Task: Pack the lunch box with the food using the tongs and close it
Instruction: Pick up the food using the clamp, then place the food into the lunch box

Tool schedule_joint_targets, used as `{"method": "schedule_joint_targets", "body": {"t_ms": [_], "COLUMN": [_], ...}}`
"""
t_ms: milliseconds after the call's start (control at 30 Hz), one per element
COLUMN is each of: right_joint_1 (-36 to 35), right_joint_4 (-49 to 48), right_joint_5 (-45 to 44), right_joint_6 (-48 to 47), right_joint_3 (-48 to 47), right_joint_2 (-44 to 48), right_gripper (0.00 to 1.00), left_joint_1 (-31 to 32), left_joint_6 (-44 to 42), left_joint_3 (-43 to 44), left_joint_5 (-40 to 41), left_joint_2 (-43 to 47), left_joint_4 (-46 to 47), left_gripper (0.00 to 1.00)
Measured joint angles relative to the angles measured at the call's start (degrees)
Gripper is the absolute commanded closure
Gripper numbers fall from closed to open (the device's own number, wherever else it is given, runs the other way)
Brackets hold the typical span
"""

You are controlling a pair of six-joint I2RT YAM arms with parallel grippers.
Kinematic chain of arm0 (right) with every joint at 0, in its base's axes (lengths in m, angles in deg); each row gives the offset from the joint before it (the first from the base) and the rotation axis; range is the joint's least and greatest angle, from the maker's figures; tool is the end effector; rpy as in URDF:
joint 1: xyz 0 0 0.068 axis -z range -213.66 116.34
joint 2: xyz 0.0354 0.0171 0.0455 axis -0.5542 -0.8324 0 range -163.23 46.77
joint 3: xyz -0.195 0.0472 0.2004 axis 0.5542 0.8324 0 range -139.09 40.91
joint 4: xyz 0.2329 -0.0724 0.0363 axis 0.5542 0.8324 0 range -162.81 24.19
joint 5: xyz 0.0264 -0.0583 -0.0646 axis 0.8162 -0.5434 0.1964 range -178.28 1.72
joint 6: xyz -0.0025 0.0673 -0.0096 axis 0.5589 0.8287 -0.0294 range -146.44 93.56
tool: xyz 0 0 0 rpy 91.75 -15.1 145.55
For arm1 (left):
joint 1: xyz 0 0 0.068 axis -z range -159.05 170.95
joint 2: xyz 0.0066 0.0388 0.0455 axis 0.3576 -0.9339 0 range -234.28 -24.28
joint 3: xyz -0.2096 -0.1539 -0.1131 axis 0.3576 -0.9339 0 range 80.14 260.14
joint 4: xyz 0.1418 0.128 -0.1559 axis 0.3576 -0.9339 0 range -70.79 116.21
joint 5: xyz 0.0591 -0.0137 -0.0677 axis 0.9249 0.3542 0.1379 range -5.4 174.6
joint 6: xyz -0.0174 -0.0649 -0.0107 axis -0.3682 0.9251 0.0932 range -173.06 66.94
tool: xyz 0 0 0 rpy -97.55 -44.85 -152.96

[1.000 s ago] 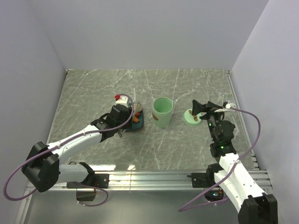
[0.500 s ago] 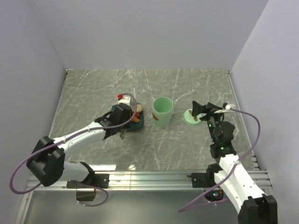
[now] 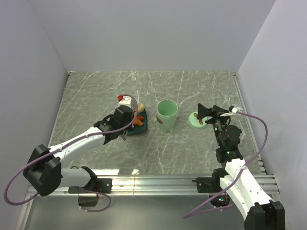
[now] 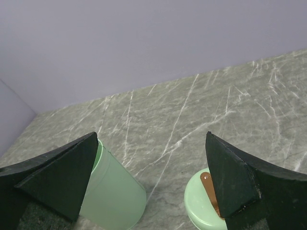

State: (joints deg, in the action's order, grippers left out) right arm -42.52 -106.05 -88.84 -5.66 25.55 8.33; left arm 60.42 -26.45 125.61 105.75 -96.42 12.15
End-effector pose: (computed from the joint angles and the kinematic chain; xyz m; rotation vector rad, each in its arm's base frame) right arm 0.1635 0.0249 0.2726 0.1542 1.3981 0.4233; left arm 0.2147 -0.1512 0.2446 0.0598 2.2324 -0.2081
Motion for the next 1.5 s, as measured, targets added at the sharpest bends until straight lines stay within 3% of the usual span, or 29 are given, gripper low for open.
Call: {"method": "schedule_joint_targets", "body": {"t_ms": [533,1100,1500], "right_joint_1": [0.0,0.0,0.0], "right_joint_4": [0.0,0.7,0.9], "right_joint_5": [0.0,0.0,0.0], "right_joint_6": [0.0,0.2,0.2], "right_joint_3": [0.0,0.0,0.0], "right_joint_2": [0.0,1.2,1.2], "right_gripper": [0.0,0.0,0.0], "left_joint_1": [0.5,11.0,14.1], "left_joint_6": [-0.2,-3.3,-4.3], "left_joint_3": [0.0,8.0,9.4], "left_joint_5": [0.1,0.7,2.1], "left_joint_2": [11.9,7.5,5.2], "left_joint_4": [0.1,0.0,-0.1], "left_gripper": [0.75,0.74,0.63]}}
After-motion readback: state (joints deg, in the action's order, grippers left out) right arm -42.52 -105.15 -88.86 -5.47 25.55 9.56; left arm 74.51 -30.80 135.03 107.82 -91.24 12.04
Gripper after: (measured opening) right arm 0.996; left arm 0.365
